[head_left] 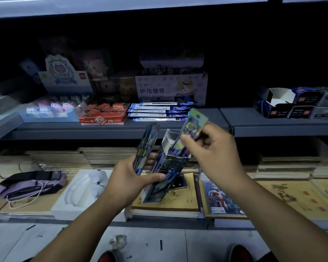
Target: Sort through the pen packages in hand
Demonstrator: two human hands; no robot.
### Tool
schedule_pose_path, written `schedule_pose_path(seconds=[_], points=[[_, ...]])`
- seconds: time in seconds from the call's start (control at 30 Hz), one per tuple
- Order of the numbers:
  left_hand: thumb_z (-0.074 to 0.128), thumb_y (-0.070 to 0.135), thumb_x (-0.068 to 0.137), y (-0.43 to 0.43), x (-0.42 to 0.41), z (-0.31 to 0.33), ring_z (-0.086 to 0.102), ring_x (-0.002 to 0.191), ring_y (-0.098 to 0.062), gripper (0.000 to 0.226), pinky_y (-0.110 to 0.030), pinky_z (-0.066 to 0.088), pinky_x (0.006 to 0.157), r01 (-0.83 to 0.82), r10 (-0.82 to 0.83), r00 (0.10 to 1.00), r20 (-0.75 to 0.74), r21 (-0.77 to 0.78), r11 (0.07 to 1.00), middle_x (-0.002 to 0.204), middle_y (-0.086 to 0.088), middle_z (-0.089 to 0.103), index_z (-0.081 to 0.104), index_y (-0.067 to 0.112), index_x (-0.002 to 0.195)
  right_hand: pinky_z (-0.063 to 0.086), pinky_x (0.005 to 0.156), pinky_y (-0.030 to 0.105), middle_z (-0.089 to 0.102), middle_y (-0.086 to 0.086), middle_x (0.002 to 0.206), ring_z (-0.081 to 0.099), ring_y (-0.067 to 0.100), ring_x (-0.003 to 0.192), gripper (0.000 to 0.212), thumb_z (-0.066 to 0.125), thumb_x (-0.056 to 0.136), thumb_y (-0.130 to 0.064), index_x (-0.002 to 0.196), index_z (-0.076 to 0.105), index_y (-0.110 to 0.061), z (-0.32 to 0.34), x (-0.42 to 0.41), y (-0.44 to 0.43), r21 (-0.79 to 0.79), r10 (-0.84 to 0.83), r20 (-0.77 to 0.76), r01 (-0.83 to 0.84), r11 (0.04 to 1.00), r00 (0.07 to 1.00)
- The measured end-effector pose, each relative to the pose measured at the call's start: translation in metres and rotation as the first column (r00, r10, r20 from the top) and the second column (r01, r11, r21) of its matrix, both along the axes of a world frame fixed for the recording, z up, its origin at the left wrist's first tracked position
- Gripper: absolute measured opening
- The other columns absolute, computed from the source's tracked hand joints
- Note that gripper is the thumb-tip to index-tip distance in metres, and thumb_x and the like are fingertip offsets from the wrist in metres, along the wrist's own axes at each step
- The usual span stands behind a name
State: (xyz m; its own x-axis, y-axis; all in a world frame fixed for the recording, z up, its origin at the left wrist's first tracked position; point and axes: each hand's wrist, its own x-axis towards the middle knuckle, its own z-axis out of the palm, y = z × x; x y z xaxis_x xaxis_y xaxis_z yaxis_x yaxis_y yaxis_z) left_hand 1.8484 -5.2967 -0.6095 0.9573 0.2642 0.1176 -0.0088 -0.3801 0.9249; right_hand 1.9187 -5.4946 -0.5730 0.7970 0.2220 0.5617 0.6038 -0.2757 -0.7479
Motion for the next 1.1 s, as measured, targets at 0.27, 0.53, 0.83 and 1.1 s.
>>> schedule_pose_path(seconds=[0.27, 0.53, 0.83, 1.1], points=[[0.092, 0.02, 0.068, 0.002, 0.001, -0.002, 0.068, 0.081, 0.012, 0.042, -0.002, 0.047, 0.064, -0.028, 0.028, 0.999, 0.018, 0.032, 0.999, 0.091, 0.03, 0.074, 0.073, 0.032, 0.103, 0.047, 0.065, 0.035, 0.06, 0.001, 0.085, 0.058, 0.014, 0.07, 0.022, 0.07, 0.093, -0.035, 0.084, 0.075, -0.015, 0.0, 0.0, 0.003, -0.177, 0.026, -0.031, -0.031, 0.984, 0.999], [0.092, 0.02, 0.069, 0.003, 0.002, -0.008, 0.071, 0.09, 0.006, 0.044, -0.013, 0.055, 0.079, -0.007, 0.005, 0.999, 0.039, 0.053, 0.999, 0.096, 0.023, 0.076, 0.073, 0.036, 0.105, 0.027, 0.047, 0.016, 0.048, -0.018, 0.045, 0.043, 0.007, 0.042, 0.009, 0.073, 0.093, -0.022, 0.086, 0.072, -0.016, 0.001, 0.002, -0.007, -0.208, 0.022, -0.034, -0.029, 0.978, 0.999], [0.091, 0.02, 0.071, 0.003, 0.001, -0.009, 0.068, 0.087, 0.013, 0.042, -0.003, 0.05, 0.073, -0.015, 0.006, 0.998, 0.064, 0.139, 0.99, 0.093, 0.033, 0.072, 0.069, 0.042, 0.099, 0.058, 0.066, 0.044, 0.072, -0.007, 0.071, 0.067, 0.014, 0.068, 0.008, 0.075, 0.091, -0.023, 0.084, 0.078, -0.025, 0.001, 0.002, -0.004, -0.34, 0.062, -0.12, -0.099, 0.935, 0.991], [0.09, 0.025, 0.072, 0.005, 0.002, -0.013, 0.066, 0.086, 0.015, 0.04, 0.0, 0.045, 0.07, -0.034, 0.015, 0.997, 0.078, 0.243, 0.969, 0.093, 0.023, 0.075, 0.073, 0.032, 0.108, 0.034, 0.056, 0.032, 0.045, 0.006, 0.057, 0.037, 0.014, 0.054, 0.026, 0.058, 0.089, -0.014, 0.064, 0.051, -0.01, 0.004, -0.01, 0.0, -0.497, 0.14, -0.253, -0.252, 0.83, 0.957]])
